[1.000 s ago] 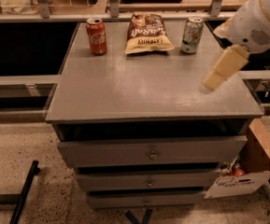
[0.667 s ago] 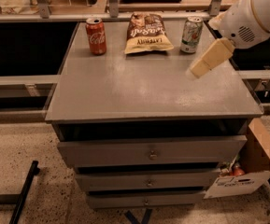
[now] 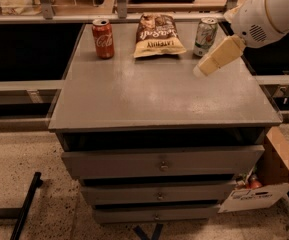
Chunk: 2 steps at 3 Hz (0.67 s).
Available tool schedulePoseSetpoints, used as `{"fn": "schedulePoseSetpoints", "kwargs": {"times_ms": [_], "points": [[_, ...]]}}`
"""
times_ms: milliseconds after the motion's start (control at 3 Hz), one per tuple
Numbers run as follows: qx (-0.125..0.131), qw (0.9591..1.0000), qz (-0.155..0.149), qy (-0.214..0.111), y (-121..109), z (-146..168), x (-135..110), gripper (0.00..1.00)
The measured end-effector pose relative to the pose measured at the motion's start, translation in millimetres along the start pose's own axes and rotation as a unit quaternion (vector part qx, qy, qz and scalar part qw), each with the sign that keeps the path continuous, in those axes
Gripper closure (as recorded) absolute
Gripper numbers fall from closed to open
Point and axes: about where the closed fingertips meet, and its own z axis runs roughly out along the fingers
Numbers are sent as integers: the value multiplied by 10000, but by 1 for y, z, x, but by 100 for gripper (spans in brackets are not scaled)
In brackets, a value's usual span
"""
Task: Move 7up can near coke can
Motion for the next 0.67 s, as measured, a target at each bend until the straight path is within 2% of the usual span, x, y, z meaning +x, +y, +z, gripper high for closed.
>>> {"fn": "schedulePoseSetpoints", "kwargs": {"times_ms": [333,667], "points": [[433,9985,288,-172,-32,6,11,0],[931,9925,669,-430,-78,19,27,0]]}}
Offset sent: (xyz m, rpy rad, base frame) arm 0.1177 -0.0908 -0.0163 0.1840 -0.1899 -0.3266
